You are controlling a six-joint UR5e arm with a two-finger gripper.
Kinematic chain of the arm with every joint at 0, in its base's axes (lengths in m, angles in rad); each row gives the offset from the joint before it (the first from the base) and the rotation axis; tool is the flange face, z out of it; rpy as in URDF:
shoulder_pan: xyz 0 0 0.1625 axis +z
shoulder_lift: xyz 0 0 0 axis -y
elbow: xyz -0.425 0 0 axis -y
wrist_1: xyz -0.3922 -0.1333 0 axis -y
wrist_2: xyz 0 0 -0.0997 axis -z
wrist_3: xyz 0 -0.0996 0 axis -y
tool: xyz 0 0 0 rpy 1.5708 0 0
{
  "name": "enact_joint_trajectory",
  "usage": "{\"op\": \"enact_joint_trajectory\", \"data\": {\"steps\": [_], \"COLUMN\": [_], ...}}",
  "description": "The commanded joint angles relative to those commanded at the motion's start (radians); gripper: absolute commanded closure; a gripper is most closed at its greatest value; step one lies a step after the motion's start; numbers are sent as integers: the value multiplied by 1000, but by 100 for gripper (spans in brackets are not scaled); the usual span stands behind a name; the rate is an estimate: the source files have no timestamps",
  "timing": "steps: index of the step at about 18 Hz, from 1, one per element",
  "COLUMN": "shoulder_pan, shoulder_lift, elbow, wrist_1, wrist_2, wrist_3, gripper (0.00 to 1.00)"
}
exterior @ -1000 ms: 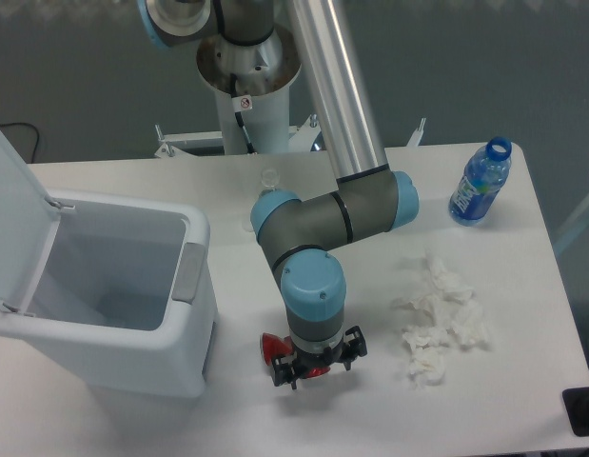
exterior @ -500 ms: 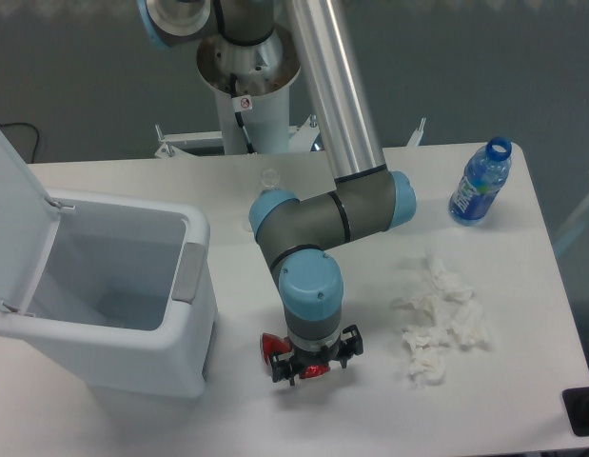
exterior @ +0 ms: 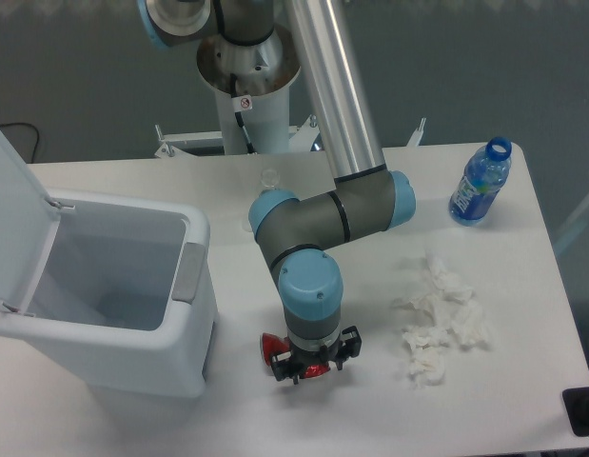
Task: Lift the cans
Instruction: 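Hold the gripper closed around the red cans at the table, then lift the gripped red can up off the table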
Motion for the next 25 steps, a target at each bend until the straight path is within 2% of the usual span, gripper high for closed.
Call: {"op": "enact_joint_trajectory", "data": {"steps": [12, 17, 20, 23, 25], "shoulder_pan": [0, 0, 5, 32, 44], "shoulder_lift": [8, 15, 35, 75, 109], "elbow": [3, 2, 3, 5, 6], "wrist_1": [0, 0, -2, -5, -3], "wrist_2": [0, 0, 2, 6, 8], "wrist_3": [34, 52, 112, 155, 230], "gripper": [40, 40, 40, 40, 40]}}
